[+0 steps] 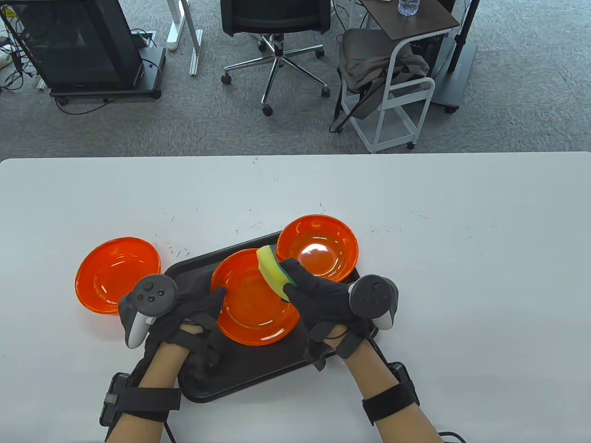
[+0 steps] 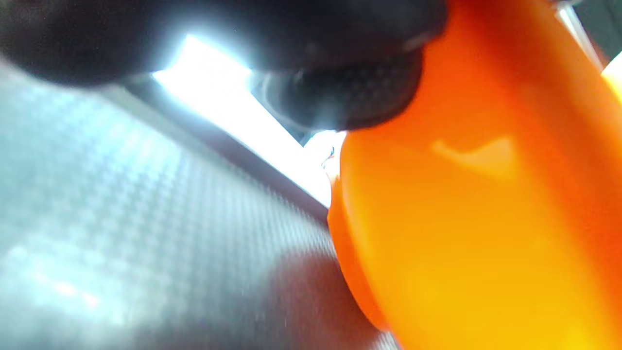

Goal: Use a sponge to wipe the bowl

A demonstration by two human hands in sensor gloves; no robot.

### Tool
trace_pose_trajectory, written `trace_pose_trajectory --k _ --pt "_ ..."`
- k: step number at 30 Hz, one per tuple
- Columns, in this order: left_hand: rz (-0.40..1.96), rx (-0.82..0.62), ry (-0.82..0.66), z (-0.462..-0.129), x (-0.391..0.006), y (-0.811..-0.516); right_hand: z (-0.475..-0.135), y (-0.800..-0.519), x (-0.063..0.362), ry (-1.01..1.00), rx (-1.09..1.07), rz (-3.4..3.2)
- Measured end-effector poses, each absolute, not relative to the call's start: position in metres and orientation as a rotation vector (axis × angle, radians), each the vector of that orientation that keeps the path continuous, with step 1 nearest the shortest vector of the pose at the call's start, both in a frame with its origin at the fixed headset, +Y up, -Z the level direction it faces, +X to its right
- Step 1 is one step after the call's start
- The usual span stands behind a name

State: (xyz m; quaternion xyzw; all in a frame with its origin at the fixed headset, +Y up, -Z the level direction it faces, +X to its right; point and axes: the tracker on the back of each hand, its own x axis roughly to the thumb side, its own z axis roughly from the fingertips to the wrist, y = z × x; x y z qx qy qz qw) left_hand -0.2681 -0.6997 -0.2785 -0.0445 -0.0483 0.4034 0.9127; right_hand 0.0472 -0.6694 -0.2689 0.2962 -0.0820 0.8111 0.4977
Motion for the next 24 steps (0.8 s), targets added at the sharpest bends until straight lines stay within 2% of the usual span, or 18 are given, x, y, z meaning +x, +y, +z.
trace_pose_trajectory --k 5,12,16,19,24 --pt "0.850 -0.044 -0.094 -0.276 -0.273 -0.693 -0.250 -0.654 0.023 -0.395 0.948 2.435" --pt "0.841 -0.017 -0.096 -0.273 -0.272 -0.688 -0.233 -0.653 -0.006 -0.500 1.149 2.785" --pt "0.847 -0.012 -0.107 -0.272 -0.272 -0.687 -0.230 -0.655 -0.014 -0.509 1.181 2.921" --pt "0.844 -0.033 -0.120 -0.270 -0.268 -0.684 -0.229 -0.657 -0.018 -0.487 1.130 3.060" --pt "0.811 -0.051 -0.188 -0.267 -0.252 -0.681 -0.232 -0.662 -0.021 -0.452 1.136 3.077"
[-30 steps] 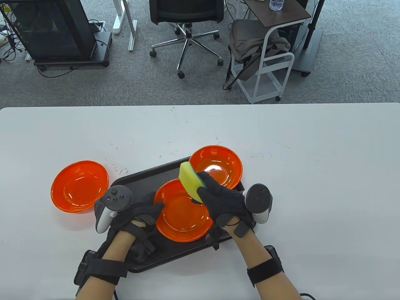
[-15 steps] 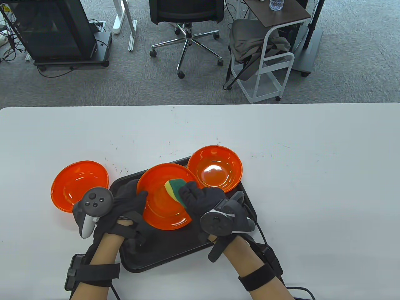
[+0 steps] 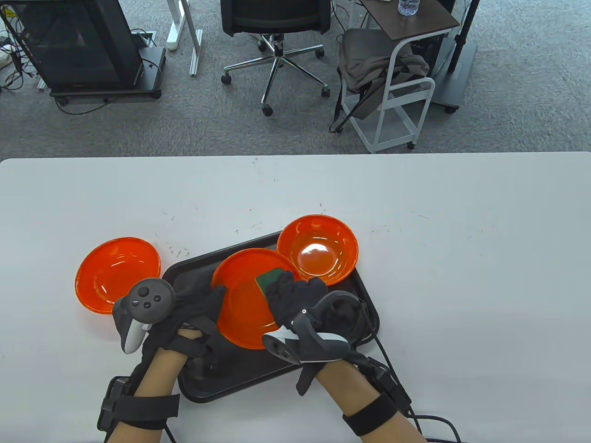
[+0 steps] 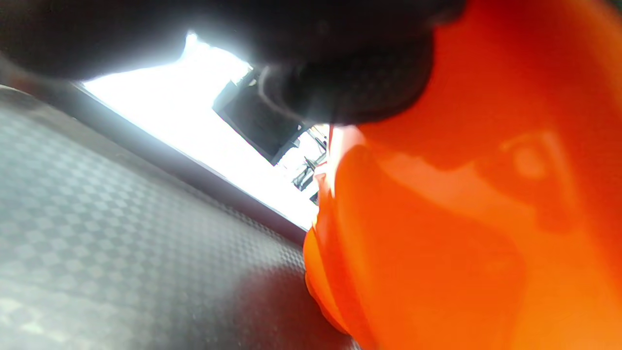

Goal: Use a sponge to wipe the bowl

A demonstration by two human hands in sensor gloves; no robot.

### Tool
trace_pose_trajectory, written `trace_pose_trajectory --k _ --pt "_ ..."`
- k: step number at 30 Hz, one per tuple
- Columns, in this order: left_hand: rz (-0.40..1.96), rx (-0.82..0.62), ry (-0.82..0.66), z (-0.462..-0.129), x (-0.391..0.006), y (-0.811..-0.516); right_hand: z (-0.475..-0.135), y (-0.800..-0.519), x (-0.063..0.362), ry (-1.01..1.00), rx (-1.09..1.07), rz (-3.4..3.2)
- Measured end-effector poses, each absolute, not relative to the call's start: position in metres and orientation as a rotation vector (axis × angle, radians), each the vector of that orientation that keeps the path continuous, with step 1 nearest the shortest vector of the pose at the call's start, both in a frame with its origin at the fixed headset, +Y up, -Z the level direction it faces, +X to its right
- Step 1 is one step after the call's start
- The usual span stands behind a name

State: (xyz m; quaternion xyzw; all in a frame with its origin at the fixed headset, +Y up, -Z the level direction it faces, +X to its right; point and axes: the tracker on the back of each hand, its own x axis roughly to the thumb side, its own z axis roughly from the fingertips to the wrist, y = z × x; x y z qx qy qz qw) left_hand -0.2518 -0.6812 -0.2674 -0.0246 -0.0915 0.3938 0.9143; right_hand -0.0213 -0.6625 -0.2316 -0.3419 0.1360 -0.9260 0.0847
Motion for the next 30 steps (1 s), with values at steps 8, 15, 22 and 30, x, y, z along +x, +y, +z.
trace_pose_trajectory --k 8,15,22,30 --pt "0.773 -0.040 -0.218 -0.265 -0.240 -0.681 -0.225 -0.668 -0.032 0.416 -1.368 -2.753" --pt "0.775 0.020 -0.154 -0.267 -0.260 -0.677 -0.218 -0.670 -0.044 0.244 -1.514 -2.749" --pt "0.778 0.025 -0.134 -0.268 -0.272 -0.674 -0.218 -0.669 -0.045 0.083 -1.207 -2.759" --pt "0.770 -0.004 -0.190 -0.267 -0.262 -0.673 -0.225 -0.668 -0.037 0.151 -0.952 -2.710"
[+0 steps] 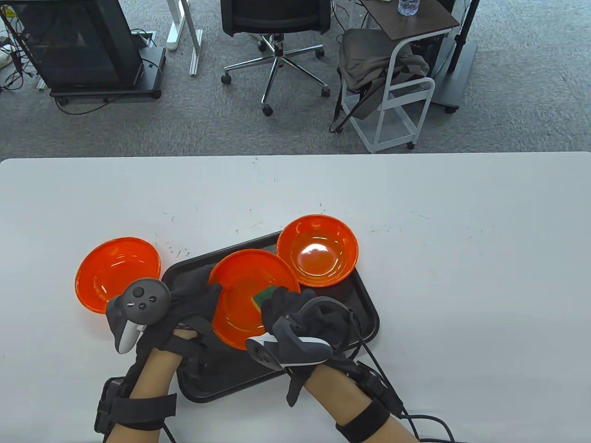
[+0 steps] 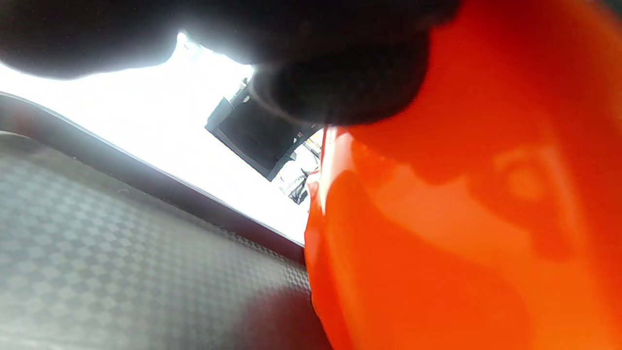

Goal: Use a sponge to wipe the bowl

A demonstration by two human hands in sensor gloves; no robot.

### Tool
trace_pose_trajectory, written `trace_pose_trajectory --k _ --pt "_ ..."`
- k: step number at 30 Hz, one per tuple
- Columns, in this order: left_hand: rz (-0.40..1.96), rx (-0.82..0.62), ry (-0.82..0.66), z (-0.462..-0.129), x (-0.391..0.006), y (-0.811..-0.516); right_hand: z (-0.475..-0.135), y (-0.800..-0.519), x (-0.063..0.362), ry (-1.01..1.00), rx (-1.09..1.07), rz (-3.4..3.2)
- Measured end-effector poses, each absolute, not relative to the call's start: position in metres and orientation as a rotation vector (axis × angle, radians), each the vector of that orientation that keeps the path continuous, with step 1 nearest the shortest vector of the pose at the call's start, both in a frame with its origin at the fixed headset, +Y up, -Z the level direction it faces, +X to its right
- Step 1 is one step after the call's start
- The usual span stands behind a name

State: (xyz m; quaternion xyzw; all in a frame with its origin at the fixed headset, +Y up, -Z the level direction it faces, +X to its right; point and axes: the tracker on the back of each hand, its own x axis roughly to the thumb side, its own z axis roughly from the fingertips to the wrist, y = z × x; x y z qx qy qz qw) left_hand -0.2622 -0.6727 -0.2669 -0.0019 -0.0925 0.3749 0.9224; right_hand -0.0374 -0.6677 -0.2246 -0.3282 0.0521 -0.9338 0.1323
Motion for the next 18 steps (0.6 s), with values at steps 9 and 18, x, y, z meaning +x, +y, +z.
trace_pose_trajectory --k 9,18 --pt "0.806 -0.091 -0.262 -0.265 -0.241 -0.678 -0.227 -0.662 -0.027 0.414 -1.001 -2.786" --pt "0.786 -0.043 -0.242 -0.265 -0.241 -0.681 -0.221 -0.666 -0.037 0.328 -1.496 -2.873"
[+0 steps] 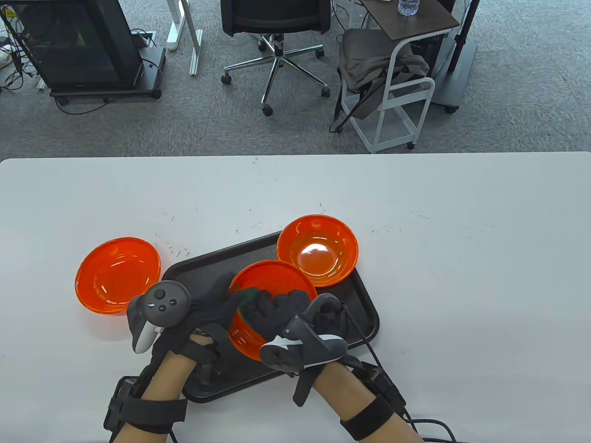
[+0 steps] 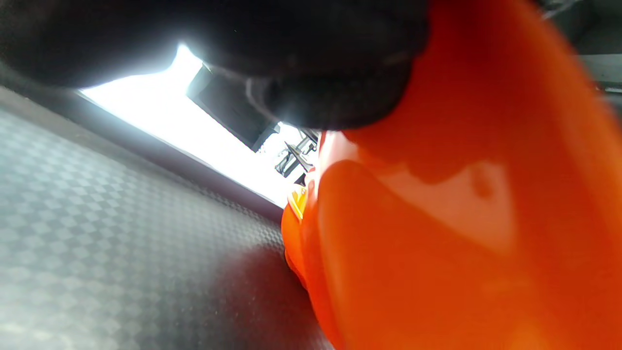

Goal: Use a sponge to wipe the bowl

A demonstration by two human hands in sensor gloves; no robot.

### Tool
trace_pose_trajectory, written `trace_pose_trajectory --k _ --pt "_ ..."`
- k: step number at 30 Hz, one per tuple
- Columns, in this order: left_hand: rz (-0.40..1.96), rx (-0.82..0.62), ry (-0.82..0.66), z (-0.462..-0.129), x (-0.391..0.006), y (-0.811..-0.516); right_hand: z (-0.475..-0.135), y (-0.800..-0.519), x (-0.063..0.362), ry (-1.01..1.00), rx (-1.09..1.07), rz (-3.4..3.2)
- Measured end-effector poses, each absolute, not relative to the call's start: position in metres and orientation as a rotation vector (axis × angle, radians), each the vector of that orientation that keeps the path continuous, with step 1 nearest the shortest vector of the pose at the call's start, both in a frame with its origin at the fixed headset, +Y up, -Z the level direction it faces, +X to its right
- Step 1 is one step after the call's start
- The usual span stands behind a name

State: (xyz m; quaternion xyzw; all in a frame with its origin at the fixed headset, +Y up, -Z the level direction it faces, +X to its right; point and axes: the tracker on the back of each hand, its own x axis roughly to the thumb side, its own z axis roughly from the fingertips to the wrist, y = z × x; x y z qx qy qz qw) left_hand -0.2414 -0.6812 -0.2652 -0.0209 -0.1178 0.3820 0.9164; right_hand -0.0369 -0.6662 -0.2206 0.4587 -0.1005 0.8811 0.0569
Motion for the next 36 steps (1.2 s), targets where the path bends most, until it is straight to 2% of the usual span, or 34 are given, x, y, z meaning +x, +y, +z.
trace_pose_trajectory --k 7,13,17,24,28,32,36 --pt "0.770 0.028 -0.184 -0.267 -0.259 -0.678 -0.217 -0.668 -0.046 -0.008 1.431 2.717" --pt "0.774 0.058 -0.163 -0.266 -0.269 -0.671 -0.216 -0.667 -0.049 0.019 1.339 3.014" --pt "0.765 0.022 -0.172 -0.267 -0.268 -0.672 -0.215 -0.665 -0.048 0.061 1.212 3.194" --pt "0.776 -0.018 -0.214 -0.266 -0.257 -0.673 -0.224 -0.662 -0.035 -0.156 1.068 3.261" --pt "0.813 -0.088 -0.264 -0.266 -0.246 -0.677 -0.224 -0.658 -0.030 -0.367 1.034 3.204" --pt "0.835 -0.102 -0.293 -0.265 -0.240 -0.677 -0.222 -0.656 -0.030 -0.494 1.137 3.057" --pt "0.825 -0.104 -0.314 -0.264 -0.235 -0.679 -0.219 -0.656 -0.032 -0.520 1.208 2.917"
